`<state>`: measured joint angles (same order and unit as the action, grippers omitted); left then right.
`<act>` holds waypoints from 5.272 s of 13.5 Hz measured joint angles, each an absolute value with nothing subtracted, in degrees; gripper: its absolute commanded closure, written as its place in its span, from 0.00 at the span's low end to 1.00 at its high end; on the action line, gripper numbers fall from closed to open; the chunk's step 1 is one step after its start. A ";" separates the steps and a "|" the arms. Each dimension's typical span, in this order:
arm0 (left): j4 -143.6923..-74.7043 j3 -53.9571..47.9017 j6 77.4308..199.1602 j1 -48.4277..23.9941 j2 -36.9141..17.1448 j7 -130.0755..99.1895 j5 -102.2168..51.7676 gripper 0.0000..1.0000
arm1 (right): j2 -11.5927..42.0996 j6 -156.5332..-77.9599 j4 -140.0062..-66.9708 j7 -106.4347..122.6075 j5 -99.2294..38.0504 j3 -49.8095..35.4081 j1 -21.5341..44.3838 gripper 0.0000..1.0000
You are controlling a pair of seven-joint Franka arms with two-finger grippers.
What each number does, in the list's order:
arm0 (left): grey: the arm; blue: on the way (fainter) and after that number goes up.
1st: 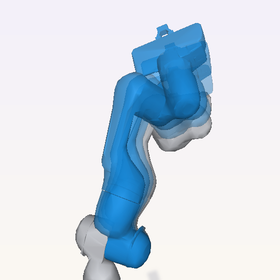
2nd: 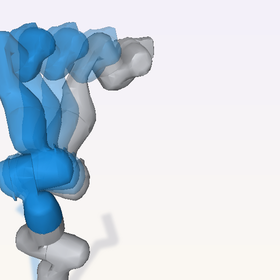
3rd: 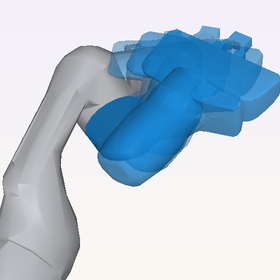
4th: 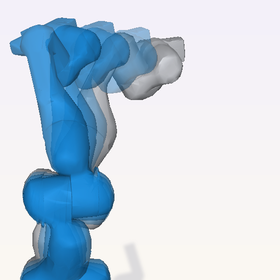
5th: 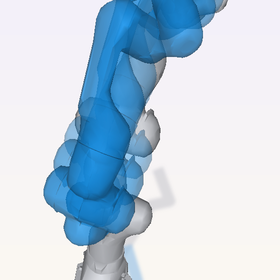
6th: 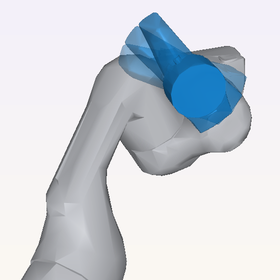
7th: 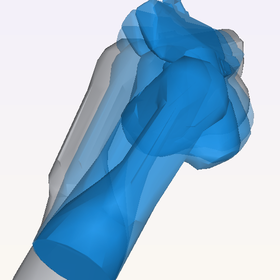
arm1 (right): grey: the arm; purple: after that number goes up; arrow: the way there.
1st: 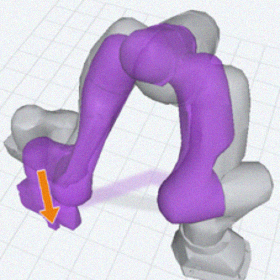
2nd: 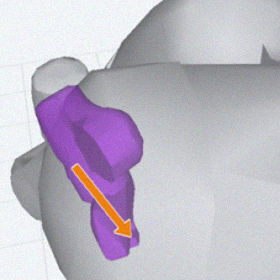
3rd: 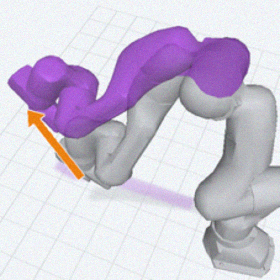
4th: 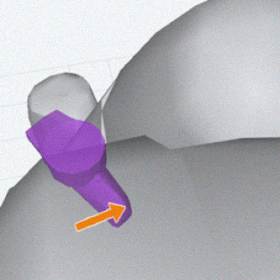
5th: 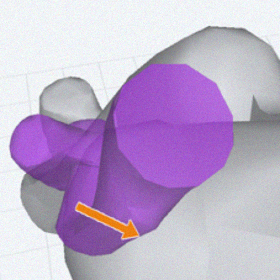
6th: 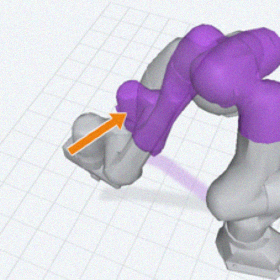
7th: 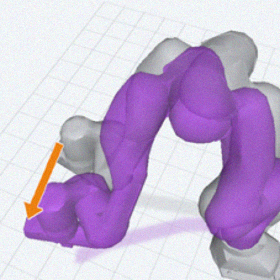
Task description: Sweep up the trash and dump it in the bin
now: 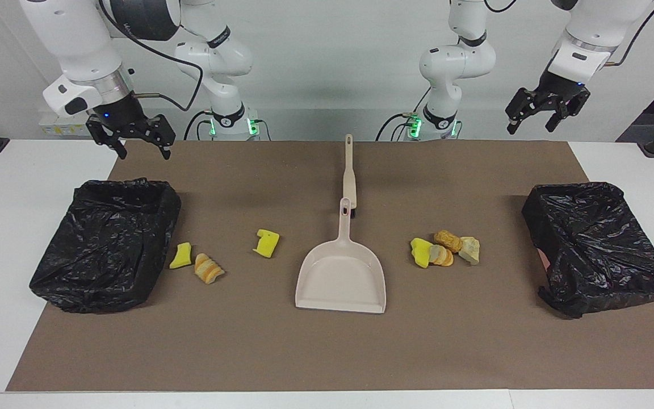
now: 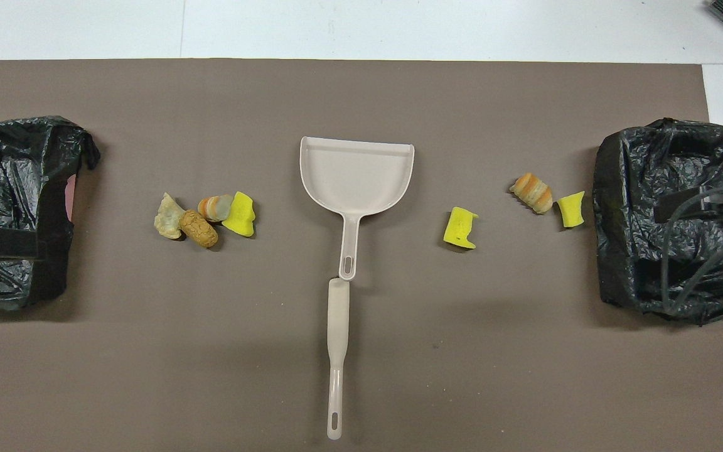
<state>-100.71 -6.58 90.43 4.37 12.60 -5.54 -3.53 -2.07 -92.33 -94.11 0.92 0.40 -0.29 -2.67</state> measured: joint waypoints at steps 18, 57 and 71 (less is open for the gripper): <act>-100.71 -6.58 90.43 4.37 12.60 -5.54 -3.53 0.00 | -2.08 -92.02 -94.20 0.92 0.42 -0.13 -2.67 0.00; -138.58 -7.63 132.02 -46.09 5.78 -36.45 -4.32 1.00 | 33.92 -112.35 -80.80 -35.99 -1.98 -2.79 30.73 0.43; -137.75 -6.59 112.44 -28.61 17.04 -21.35 -3.97 1.00 | 29.88 -110.06 -86.66 -34.54 -1.86 -2.95 32.12 1.00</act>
